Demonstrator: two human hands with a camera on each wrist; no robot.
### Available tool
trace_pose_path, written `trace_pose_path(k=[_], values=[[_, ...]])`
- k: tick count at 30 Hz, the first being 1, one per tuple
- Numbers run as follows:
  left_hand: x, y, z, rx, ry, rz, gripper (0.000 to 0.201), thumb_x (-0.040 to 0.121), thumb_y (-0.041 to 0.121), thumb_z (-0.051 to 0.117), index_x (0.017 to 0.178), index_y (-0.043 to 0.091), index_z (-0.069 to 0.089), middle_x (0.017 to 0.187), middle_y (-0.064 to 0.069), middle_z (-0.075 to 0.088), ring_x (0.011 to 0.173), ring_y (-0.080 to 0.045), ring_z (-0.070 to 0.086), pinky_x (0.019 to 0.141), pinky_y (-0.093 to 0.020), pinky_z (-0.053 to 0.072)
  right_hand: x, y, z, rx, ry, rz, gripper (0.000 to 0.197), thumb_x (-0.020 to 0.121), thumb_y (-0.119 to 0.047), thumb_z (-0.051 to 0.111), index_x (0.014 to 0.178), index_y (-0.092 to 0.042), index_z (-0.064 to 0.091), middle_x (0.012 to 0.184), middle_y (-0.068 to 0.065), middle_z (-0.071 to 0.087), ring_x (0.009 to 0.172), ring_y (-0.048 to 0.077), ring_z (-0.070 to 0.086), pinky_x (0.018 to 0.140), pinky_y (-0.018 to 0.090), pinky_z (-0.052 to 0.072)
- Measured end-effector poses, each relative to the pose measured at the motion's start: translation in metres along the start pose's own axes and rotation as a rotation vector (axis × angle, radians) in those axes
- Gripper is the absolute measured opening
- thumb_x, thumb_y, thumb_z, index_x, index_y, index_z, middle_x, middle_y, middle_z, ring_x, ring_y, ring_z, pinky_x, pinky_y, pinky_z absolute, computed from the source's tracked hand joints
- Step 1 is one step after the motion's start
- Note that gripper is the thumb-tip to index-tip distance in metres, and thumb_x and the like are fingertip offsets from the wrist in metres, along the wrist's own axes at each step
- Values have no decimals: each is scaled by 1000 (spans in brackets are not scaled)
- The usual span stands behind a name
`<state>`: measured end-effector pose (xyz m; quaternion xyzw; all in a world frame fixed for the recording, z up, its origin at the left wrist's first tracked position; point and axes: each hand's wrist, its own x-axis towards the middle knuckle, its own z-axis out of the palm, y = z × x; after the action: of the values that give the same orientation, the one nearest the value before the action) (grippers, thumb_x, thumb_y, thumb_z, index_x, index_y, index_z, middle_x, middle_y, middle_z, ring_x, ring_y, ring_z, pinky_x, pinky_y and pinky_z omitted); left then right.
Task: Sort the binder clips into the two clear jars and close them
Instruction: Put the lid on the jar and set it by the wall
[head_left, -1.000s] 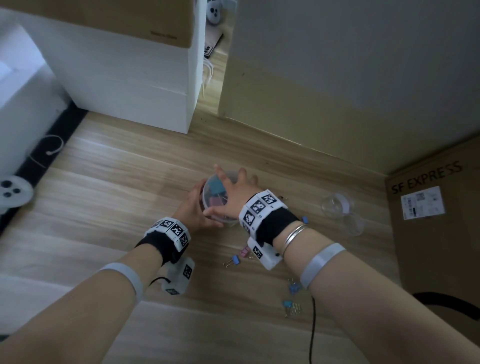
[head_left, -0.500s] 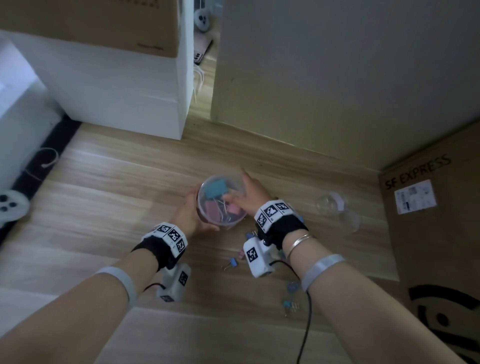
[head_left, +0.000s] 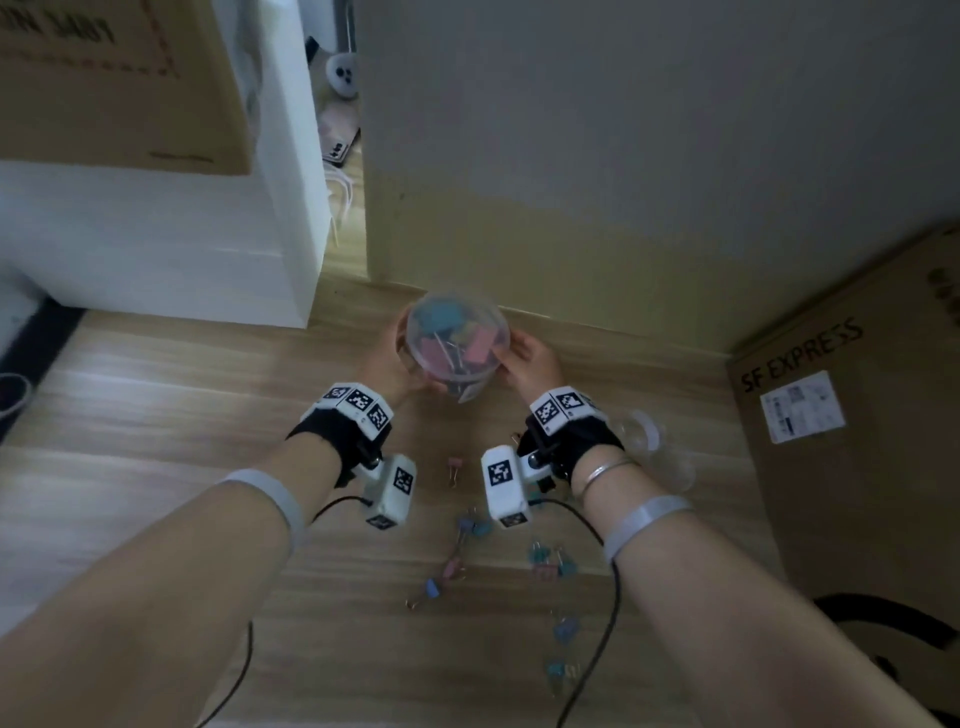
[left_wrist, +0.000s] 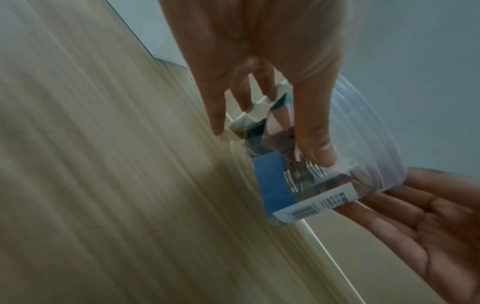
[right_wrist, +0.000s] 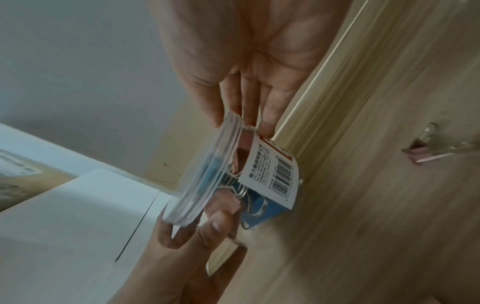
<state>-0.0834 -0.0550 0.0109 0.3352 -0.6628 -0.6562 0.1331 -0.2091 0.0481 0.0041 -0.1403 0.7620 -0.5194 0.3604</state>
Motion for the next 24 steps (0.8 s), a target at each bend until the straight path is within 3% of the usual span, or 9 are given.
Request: trace_pose_path(k=[6, 9, 13, 15, 17, 19, 21, 22, 24], values=[[42, -4, 11, 265, 11, 100, 72, 60, -9, 78, 124, -5, 44, 123, -13, 52, 115, -21, 49, 101, -26, 37, 38, 8, -4, -42, -7, -3, 43, 90, -10, 57, 132, -8, 49, 130, 12, 57, 117, 28, 55, 103, 49, 43], [56, -12, 14, 180, 41, 105, 70, 63, -14, 73, 125, -8, 42, 119, -10, 50, 109, -16, 47, 89, -14, 43, 46, 12, -7, -69, -2, -15, 44, 90, -13, 57, 133, -10, 48, 134, 10, 55, 122, 26, 52, 104, 45, 42], [68, -40, 9, 47, 9, 63, 96, 52, -19, 76, 134, -2, 29, 123, -1, 48, 102, 5, 52, 87, -19, 44, 49, 18, -9, -109, 6, -46, 44, 91, -15, 55, 135, -11, 47, 134, 9, 56, 121, 23, 53, 92, 28, 42], [72, -53, 6, 12, -24, 64, 113, 44, -15, 79, 139, -1, 19, 136, -13, 42, 112, -5, 51, 80, -10, 51, 47, 21, -10, -105, 8, -78, 43, 93, -17, 53, 134, -12, 47, 132, 7, 57, 116, 19, 54, 86, 23, 40], [74, -57, 6, 42, -16, 54, 110, 51, -20, 75, 141, 0, 15, 142, -19, 35, 122, -22, 46, 76, -7, 52, 46, 24, -8, -83, 6, -79, 41, 93, -21, 52, 133, -12, 48, 130, 7, 58, 111, 15, 54, 85, 24, 42], [74, -58, 8, 30, -31, 40, 101, 58, -23, 69, 141, 1, 16, 139, -15, 39, 122, -25, 44, 71, -11, 54, 43, 26, -6, -28, -16, -39, 40, 93, -25, 52, 131, -11, 50, 128, 11, 59, 114, 21, 56, 94, 35, 47], [69, -63, 11, 14, -24, -39, 91, 66, -20, 66, 140, 4, 19, 125, -4, 49, 118, -26, 46, 73, -15, 56, 41, 28, -7, -11, -31, 10, 40, 94, -29, 50, 129, -10, 51, 127, 14, 59, 115, 29, 56, 102, 46, 44], [66, -66, 13, 61, 10, -75, 86, 69, -13, 68, 140, 4, 22, 122, -4, 52, 118, -28, 48, 80, -21, 56, 39, 29, -10, -64, -27, 12, 40, 95, -32, 48, 129, -10, 51, 128, 13, 58, 116, 29, 56, 103, 47, 43], [59, -73, 14, 277, 119, -144, 76, 73, 6, 72, 137, 4, 30, 129, -14, 53, 118, -31, 52, 98, -39, 48, 32, 33, -22, -246, 10, -22, 38, 96, -31, 45, 128, -12, 53, 129, 9, 58, 117, 26, 56, 102, 36, 42]])
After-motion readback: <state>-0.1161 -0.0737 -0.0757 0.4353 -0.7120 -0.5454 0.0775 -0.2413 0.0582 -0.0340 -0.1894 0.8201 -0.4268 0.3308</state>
